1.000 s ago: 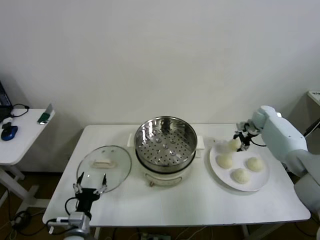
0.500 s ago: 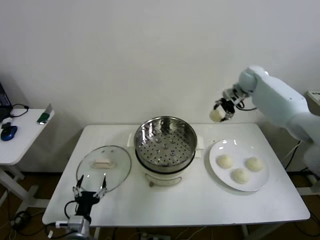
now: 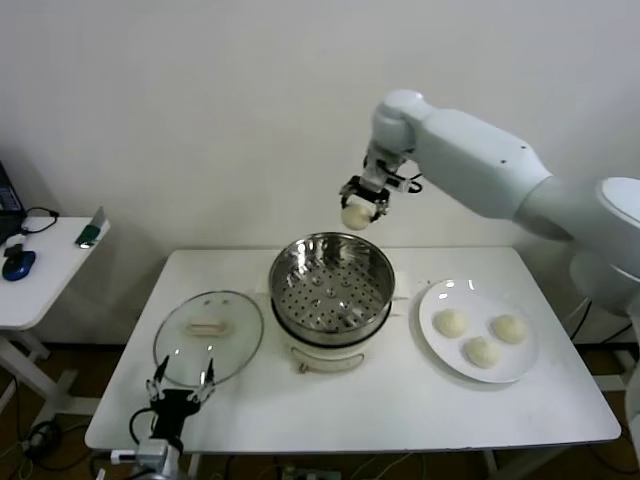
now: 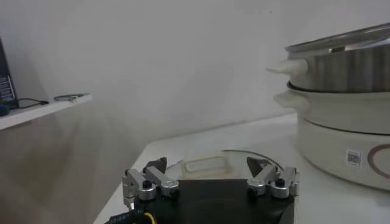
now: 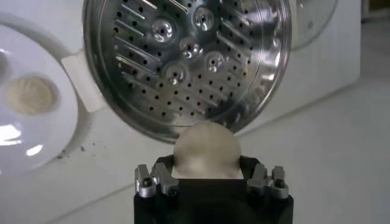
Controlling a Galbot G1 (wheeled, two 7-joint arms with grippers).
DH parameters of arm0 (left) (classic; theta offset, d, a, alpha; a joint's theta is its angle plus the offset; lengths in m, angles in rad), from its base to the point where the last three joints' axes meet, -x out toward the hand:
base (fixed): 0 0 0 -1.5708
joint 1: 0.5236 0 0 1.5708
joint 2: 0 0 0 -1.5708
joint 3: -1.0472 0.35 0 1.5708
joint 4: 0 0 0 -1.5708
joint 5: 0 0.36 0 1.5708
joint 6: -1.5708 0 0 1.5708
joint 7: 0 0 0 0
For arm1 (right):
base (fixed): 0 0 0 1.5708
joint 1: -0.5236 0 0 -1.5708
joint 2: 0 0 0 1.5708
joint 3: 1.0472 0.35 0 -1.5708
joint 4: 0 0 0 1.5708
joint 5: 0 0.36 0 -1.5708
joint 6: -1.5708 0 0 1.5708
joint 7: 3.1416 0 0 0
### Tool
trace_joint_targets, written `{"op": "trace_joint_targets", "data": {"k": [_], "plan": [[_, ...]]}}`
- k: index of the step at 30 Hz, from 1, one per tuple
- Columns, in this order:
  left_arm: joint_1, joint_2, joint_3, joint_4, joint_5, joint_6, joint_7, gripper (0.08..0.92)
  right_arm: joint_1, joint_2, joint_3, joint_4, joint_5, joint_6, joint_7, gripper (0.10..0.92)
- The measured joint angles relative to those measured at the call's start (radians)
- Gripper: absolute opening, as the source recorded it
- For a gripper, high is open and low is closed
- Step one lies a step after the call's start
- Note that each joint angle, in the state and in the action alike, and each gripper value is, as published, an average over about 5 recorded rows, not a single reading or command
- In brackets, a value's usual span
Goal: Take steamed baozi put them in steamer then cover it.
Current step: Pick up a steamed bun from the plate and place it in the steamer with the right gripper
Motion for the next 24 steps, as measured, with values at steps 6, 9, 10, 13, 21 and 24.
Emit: {"op": "trace_joint_targets", "data": {"k": [6, 9, 10, 13, 21, 24], "plan": [[0.011, 0.007, -0.011, -0.005, -0.012, -0.003, -0.001, 0.823, -0.058, 0.034, 0.006, 0.051, -0.145, 0.064, 0.023, 0.712], [0.016, 0.010, -0.017, -0.006, -0.016, -0.005, -0.001, 0.823, -0.094, 0.044, 0.013, 0.062, -0.216, 0.087, 0.034, 0.712], [0.017, 0.010, -0.018, -0.005, -0.017, -0.006, -0.001, 0.823, -0.106, 0.047, 0.016, 0.064, -0.239, 0.093, 0.038, 0.712], [0.019, 0.010, -0.021, -0.001, -0.020, -0.009, -0.003, 0.823, -0.142, 0.060, 0.024, 0.066, -0.301, 0.111, 0.048, 0.712], [0.022, 0.011, -0.023, 0.011, -0.023, -0.015, -0.005, 0.823, -0.221, 0.095, 0.052, 0.042, -0.432, 0.144, 0.077, 0.715], [0.021, 0.011, -0.024, 0.016, -0.024, -0.017, -0.005, 0.823, -0.240, 0.106, 0.062, 0.028, -0.471, 0.154, 0.088, 0.719]]}}
